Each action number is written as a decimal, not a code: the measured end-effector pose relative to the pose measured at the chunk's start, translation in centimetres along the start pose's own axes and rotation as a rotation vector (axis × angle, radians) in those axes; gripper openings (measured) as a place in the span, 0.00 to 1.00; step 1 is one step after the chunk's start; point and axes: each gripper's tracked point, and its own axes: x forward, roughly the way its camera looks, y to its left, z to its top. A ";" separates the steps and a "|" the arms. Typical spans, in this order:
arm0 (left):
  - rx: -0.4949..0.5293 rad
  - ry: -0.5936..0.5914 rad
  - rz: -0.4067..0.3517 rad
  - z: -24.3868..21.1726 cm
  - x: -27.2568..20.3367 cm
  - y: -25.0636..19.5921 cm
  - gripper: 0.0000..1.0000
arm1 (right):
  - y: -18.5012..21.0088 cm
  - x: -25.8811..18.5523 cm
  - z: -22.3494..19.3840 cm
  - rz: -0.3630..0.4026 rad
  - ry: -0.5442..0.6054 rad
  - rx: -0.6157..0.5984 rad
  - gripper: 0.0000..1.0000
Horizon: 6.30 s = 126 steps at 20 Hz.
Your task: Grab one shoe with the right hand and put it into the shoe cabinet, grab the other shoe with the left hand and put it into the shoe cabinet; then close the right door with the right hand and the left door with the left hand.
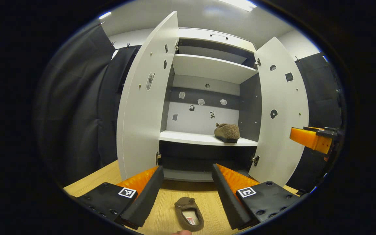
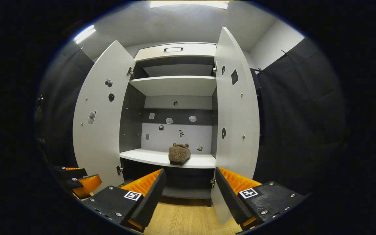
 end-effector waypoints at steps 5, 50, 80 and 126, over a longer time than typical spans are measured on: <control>0.000 0.224 -0.047 -7.3 2.7 0.1 0.99 | -0.1 -0.9 -0.3 -0.016 -0.020 0.009 0.93; 0.009 0.216 0.005 2.9 9.3 -1.6 0.10 | -1.3 -2.2 -3.0 -0.050 0.064 -0.038 0.93; -0.005 0.579 0.159 6.4 45.5 -0.3 0.23 | -4.8 -4.3 -3.4 -0.145 0.081 0.010 0.93; -0.013 -0.006 0.023 14.2 12.6 -0.3 0.97 | -0.4 -1.1 -3.4 0.034 0.049 0.056 0.93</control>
